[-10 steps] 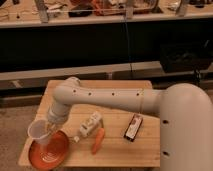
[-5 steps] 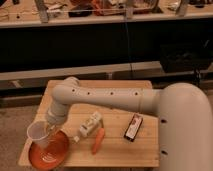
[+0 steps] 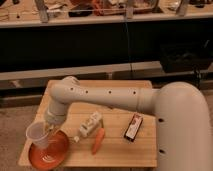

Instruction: Place the ceramic cup in the ceramic bowl

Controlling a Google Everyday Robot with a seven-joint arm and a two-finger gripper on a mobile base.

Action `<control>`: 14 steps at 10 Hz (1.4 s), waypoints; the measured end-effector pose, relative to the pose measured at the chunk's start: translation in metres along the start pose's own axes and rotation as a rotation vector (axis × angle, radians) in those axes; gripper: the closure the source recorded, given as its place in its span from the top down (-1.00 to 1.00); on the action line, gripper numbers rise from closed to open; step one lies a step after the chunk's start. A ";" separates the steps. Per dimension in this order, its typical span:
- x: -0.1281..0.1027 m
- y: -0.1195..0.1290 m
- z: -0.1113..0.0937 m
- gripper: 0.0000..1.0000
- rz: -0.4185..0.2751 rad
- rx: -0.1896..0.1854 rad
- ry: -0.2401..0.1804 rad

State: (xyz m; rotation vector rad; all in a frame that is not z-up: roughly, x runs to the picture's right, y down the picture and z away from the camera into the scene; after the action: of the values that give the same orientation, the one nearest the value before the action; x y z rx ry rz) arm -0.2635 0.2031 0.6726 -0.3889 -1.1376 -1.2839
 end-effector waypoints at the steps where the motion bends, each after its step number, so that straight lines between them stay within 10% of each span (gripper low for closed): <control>1: 0.000 0.000 0.000 -0.71 0.003 -0.002 -0.004; 14: 0.002 -0.002 0.006 -0.93 0.034 -0.046 -0.087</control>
State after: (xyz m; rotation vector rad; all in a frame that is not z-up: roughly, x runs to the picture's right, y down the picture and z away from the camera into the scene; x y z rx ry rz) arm -0.2685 0.2065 0.6760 -0.5008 -1.1713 -1.2749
